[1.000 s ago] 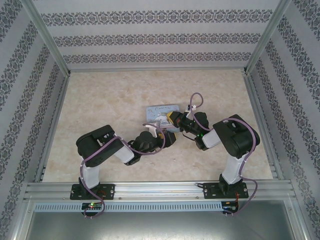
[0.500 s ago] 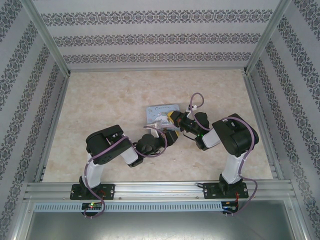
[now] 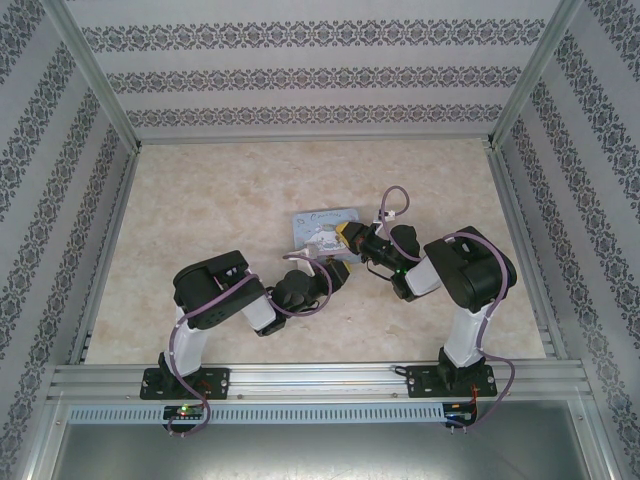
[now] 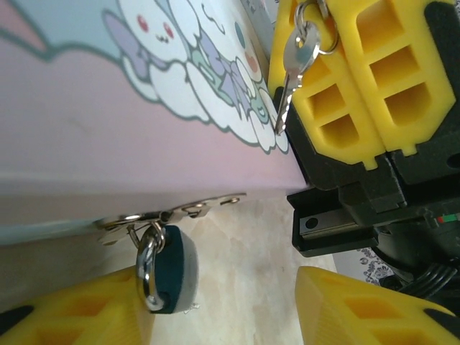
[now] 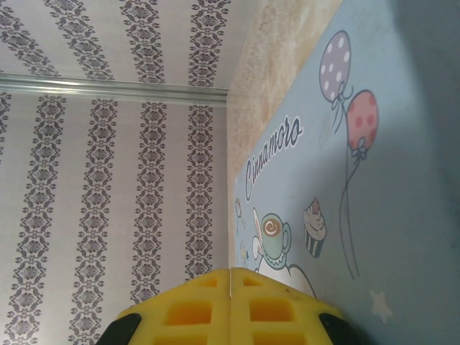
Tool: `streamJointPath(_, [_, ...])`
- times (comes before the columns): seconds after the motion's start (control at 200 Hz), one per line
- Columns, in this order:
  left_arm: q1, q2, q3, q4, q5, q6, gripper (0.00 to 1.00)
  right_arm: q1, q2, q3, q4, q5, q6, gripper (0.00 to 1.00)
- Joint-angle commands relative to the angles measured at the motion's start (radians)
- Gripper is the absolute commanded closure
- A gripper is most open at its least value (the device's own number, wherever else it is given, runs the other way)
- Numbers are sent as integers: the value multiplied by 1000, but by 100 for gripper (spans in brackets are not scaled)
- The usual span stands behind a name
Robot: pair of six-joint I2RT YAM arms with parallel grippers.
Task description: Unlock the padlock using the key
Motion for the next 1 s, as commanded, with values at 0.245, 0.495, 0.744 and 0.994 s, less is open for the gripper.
streamJointPath(0.245, [-10, 45, -23, -76, -30, -48, 57, -12, 19, -14, 41, -8, 7, 100])
streamJointPath(0.495, [-10, 47, -25, -86, -44, -68, 66, -14, 19, -18, 40, -9, 5, 100])
streamJointPath(0.744, [-10, 60, -34, -78, -56, -101, 70, -15, 21, -20, 40, -10, 4, 100])
streamJointPath(0.994, [-10, 62, -34, -78, -67, -113, 48, -16, 19, -17, 41, -10, 6, 100])
